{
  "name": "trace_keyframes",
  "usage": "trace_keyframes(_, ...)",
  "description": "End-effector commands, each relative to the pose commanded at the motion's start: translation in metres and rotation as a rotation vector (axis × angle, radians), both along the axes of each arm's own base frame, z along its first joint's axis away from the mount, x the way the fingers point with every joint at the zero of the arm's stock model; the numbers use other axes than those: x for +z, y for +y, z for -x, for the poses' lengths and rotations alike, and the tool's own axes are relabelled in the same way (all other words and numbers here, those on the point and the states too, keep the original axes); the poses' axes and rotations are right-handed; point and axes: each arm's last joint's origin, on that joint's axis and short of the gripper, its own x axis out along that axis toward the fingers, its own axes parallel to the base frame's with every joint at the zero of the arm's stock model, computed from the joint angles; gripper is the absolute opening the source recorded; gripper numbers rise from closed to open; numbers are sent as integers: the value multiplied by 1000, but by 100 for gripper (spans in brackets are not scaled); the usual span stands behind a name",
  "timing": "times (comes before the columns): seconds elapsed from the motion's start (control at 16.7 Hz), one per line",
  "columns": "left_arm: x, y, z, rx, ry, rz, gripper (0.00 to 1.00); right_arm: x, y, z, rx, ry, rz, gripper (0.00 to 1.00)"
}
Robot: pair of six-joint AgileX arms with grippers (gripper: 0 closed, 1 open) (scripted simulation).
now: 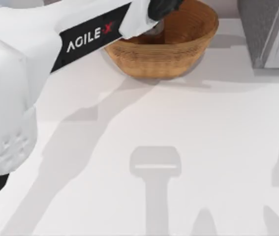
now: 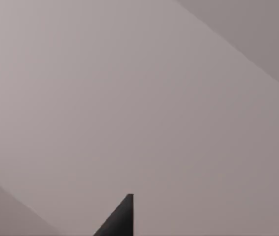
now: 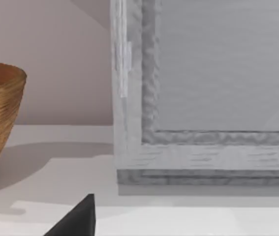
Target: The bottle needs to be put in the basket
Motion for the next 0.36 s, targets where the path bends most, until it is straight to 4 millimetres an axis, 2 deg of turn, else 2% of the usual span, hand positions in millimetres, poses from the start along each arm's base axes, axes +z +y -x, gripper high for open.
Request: trace_keyframes(0.36, 0, 0, 0, 0, 0, 0, 100, 0, 0, 0, 0, 0, 0, 100)
